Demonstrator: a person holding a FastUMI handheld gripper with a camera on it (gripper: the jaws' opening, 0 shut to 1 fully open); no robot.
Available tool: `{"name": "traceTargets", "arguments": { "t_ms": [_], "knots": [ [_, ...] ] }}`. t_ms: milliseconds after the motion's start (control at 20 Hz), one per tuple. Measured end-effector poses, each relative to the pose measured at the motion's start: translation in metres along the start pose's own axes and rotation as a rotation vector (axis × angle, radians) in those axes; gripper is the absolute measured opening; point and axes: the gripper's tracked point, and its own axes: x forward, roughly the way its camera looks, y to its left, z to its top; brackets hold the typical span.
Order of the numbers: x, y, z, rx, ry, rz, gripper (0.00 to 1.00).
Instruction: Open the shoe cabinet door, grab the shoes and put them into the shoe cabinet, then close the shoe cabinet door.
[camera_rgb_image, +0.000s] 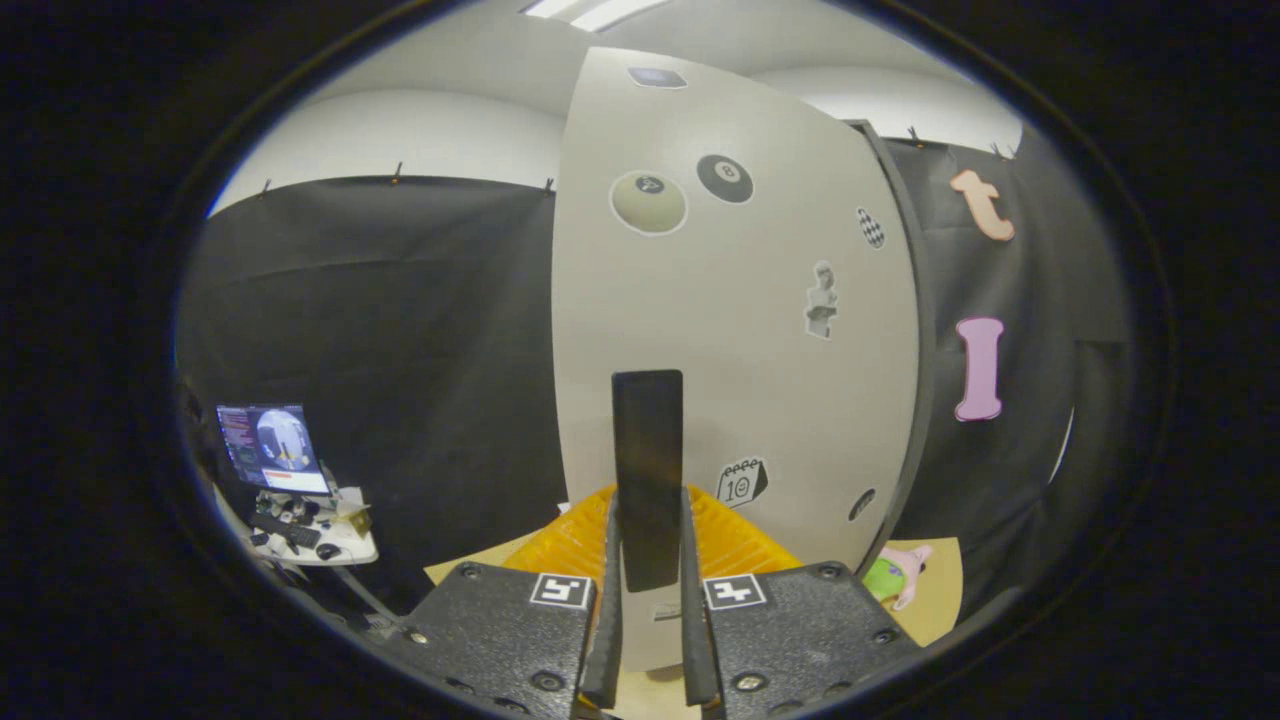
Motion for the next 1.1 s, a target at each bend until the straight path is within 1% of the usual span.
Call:
{"name": "traceTargets", "arguments": {
  "t_ms": [200, 350, 500, 550, 650, 750, 850, 900, 1000, 1050, 1100],
  "knots": [
    [-0.020, -0.013, -0.001, -0.031, 0.020, -0.058, 0.27],
    [-0.036, -0.026, -0.001, -0.080, 0.019, -0.133, 0.24],
    [-0.052, -0.038, -0.004, -0.064, 0.019, -0.206, 0.23],
    [-0.055, -0.048, -0.006, -0.053, 0.019, -0.234, 0.22],
    [-0.070, -0.085, -0.004, -0.019, 0.009, -0.281, 0.22],
    [-0.083, -0.123, 0.000, 0.002, -0.007, -0.327, 0.18],
    [-0.095, -0.150, -0.001, 0.027, -0.012, -0.402, 0.12],
    [-0.100, -0.156, -0.003, 0.038, -0.017, -0.410, 0.08],
    [-0.096, -0.145, -0.003, 0.073, -0.022, -0.332, 0.06],
    [-0.096, -0.144, -0.002, 0.067, -0.019, -0.326, 0.06],
    [-0.098, -0.147, -0.001, 0.049, -0.019, -0.346, 0.06]
  ]
}}
